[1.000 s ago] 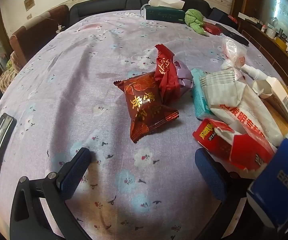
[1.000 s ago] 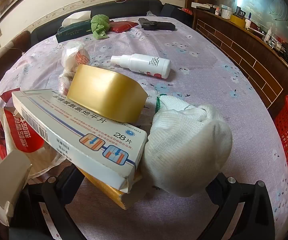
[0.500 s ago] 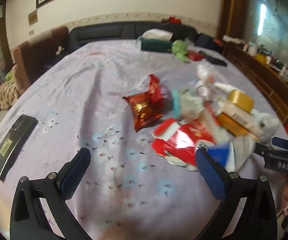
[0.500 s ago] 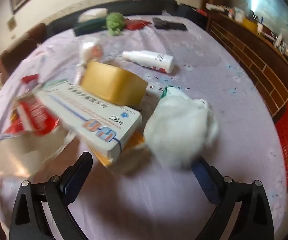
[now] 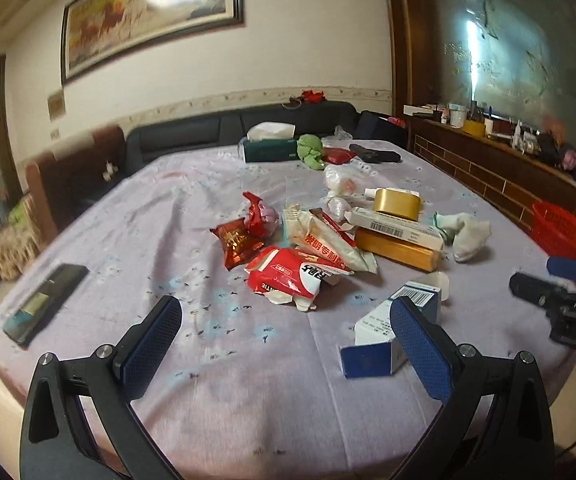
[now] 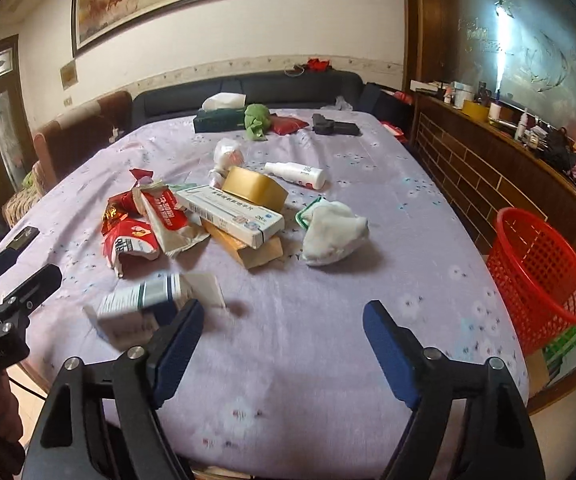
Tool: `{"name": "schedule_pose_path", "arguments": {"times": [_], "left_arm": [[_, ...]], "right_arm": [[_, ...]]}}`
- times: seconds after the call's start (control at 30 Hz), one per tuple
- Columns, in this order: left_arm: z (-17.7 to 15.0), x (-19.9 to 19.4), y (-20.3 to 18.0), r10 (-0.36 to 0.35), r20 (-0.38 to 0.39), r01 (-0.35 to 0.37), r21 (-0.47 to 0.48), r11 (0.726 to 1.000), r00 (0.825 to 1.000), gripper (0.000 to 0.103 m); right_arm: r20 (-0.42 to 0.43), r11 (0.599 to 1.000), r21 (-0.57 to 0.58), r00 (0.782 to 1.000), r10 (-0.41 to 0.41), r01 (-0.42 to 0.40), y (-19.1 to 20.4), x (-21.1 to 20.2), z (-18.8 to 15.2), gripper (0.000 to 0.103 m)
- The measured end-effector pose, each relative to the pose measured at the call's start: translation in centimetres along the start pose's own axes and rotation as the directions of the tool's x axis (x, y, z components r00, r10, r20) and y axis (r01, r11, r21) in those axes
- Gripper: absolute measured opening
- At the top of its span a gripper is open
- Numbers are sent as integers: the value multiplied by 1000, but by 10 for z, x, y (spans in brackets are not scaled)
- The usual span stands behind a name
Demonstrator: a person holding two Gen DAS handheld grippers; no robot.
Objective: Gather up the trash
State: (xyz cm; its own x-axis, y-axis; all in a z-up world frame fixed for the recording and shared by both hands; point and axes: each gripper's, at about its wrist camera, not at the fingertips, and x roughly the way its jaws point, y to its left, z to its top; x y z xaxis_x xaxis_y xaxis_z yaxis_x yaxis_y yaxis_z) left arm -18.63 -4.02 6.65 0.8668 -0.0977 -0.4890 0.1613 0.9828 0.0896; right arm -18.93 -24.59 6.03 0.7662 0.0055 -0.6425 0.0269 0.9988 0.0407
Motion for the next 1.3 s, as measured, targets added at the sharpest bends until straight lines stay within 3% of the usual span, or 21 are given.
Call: {"name": "schedule_pose_path", "arguments": {"times": [0.2,1.0,1.3], "left_arm": [[-8,-8,-7,41,8,-41,33,999,999,103],[-17,7,-8,65,-32,-63,55,996,997,103],[-13,5,2,-1,-43,2,31,1000,999,103]], "right_arm": [[80,1000,21,997,-17,15,-3,-27,-19,77],[58,999,20,998,-27,26,0,-20,-22,76],[52,999,34,998,-24,22,-3,-21,-22,76]]}}
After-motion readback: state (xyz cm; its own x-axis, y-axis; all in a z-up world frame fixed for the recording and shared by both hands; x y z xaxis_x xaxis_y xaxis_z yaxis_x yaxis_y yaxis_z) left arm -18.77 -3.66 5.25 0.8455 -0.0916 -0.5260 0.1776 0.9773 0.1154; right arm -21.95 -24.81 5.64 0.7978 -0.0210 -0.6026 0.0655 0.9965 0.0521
